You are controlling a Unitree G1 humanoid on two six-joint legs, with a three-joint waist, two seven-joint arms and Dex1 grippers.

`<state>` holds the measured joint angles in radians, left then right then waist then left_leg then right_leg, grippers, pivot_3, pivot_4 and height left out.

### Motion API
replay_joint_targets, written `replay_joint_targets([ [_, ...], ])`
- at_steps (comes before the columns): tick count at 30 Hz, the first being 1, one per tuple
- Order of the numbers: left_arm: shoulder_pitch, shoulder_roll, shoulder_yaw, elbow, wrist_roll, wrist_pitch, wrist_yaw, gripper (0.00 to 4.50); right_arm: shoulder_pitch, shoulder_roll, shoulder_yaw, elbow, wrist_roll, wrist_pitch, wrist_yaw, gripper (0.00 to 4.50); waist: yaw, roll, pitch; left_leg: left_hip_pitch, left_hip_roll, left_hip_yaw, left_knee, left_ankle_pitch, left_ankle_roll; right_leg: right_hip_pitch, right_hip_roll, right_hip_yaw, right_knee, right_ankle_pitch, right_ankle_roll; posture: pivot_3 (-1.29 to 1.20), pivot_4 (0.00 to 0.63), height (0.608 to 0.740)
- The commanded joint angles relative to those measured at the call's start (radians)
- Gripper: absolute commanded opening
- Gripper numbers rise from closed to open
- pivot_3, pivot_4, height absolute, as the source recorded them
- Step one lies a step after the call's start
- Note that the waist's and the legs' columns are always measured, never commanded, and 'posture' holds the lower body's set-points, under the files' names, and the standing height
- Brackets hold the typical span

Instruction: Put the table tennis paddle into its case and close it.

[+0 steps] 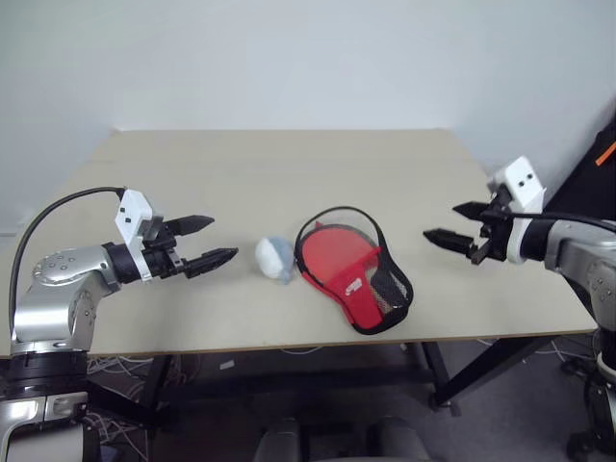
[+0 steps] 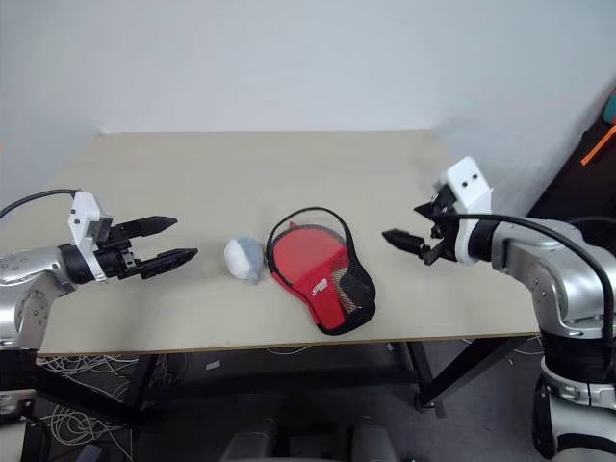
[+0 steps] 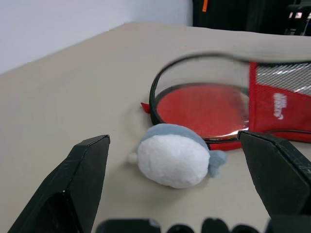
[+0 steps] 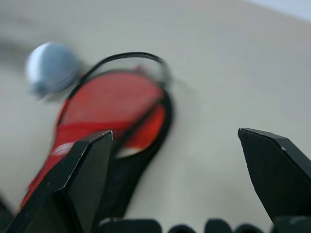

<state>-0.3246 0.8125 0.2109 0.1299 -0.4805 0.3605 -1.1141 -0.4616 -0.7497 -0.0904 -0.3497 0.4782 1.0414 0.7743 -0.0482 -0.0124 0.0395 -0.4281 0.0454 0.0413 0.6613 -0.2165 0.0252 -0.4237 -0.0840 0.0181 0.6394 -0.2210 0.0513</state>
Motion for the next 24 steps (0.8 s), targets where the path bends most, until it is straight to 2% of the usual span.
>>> replay_joint_targets([
  [1,0.002,0.003,0.012,-0.043,-0.014,0.0,-0.006,4.5,0.025,-0.013,0.005,-0.062,0.022,-0.064,0.031,4.47,0.003,0.0,0.0,0.0,0.0,0.0,0.0,0.0,0.0,0.0,0.0,0.0,0.0,0.0,0.0,0.0,0.0,0.74],
  [7,0.041,-0.012,0.008,-0.116,-0.044,0.045,-0.001,4.5,0.055,-0.021,0.013,-0.064,0.034,-0.101,0.043,4.47,0.004,0.0,0.0,0.0,0.0,0.0,0.0,0.0,0.0,0.0,0.0,0.0,0.0,0.0,0.0,0.0,0.0,0.74],
  [10,0.062,-0.051,-0.012,-0.183,-0.084,0.122,0.023,4.5,0.05,-0.017,0.024,-0.048,0.027,-0.115,0.034,4.47,0.005,0.0,0.0,0.0,0.0,0.0,0.0,0.0,0.0,0.0,0.0,0.0,0.0,0.0,0.0,0.0,0.0,0.74],
  [14,0.124,-0.172,-0.081,-0.339,-0.19,0.285,0.102,4.5,0.049,0.005,0.038,-0.046,0.027,-0.119,0.01,4.47,0.005,0.0,0.0,0.0,-0.001,0.0,0.001,0.0,0.0,0.001,-0.001,0.0,0.0,0.0,0.0,0.0,0.0,0.74],
  [20,0.165,-0.331,-0.142,-0.406,-0.268,0.417,0.233,4.5,0.053,0.046,0.046,-0.065,0.038,-0.094,-0.044,4.47,0.004,-0.001,0.0,0.0,-0.001,-0.001,0.001,0.0,0.001,0.001,0.0,0.001,0.0,0.001,0.002,0.0,0.0,0.74],
  [24,0.172,-0.377,-0.175,-0.4,-0.285,0.477,0.281,3.63,0.058,0.061,0.049,-0.069,0.04,-0.081,-0.077,4.5,0.005,-0.001,0.0,0.001,-0.001,-0.001,0.001,0.0,0.001,0.002,0.001,0.001,0.0,0.001,0.002,0.0,0.0,0.74],
])
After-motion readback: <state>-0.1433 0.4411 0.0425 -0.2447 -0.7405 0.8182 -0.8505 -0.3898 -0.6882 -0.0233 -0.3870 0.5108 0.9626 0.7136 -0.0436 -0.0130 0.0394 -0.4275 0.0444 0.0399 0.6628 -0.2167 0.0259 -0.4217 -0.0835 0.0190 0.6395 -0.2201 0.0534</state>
